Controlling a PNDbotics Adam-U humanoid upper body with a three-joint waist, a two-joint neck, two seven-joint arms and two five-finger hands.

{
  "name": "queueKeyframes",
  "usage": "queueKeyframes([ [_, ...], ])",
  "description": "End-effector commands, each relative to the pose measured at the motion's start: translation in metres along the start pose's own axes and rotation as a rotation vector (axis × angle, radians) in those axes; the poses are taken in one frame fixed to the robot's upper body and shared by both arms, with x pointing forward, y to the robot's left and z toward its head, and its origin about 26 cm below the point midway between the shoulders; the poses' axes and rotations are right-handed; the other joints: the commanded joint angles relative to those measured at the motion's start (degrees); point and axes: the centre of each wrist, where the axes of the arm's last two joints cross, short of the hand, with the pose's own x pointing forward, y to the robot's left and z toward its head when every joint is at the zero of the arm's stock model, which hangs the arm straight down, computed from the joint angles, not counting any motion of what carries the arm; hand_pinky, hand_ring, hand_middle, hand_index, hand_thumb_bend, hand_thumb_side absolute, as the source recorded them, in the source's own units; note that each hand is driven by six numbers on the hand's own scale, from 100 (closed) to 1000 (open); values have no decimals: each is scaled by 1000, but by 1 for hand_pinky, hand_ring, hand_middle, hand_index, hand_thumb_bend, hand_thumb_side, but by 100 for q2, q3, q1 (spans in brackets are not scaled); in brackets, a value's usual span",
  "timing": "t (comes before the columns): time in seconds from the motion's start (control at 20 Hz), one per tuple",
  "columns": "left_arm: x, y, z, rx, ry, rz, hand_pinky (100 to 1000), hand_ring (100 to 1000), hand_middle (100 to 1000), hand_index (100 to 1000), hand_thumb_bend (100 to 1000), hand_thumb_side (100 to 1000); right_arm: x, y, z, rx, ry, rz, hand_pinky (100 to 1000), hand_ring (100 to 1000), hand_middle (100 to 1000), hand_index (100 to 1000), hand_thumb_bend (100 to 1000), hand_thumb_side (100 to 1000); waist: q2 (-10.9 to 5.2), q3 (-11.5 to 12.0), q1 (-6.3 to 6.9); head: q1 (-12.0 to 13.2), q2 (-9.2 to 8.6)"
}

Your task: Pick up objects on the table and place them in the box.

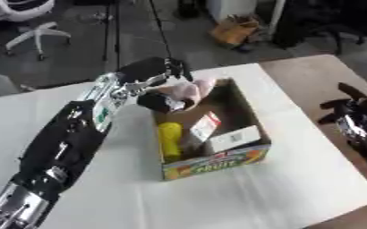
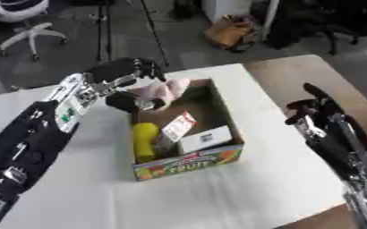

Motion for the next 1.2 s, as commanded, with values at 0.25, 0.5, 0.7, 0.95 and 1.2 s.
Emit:
queueKeyframes([
  [0.25,-3,17,1,96,47,-83,761,866,908,891,800,788,6,-5,-4,-4,-24,6,751,602,689,1000,100,534,-89,-10,-32,-3,-16],
  [0.5,-8,15,5,164,79,-46,743,842,893,881,685,859,5,-5,-4,-6,-23,5,751,602,688,1000,100,535,-84,8,-36,-18,-26],
  [0.7,-15,26,14,272,131,11,741,840,893,880,673,860,5,-6,-4,-7,-22,5,751,601,688,1000,100,535,-81,30,-38,-29,-20],
  [0.95,-77,29,70,496,552,304,687,807,887,890,553,895,3,-8,-1,-18,-12,9,751,600,687,1000,100,536,-117,131,-49,-90,-16],
  [1.2,-89,29,89,536,669,399,668,796,884,898,506,927,2,-12,2,-36,-4,18,751,599,686,1000,100,537,-109,243,-54,-250,-23],
])
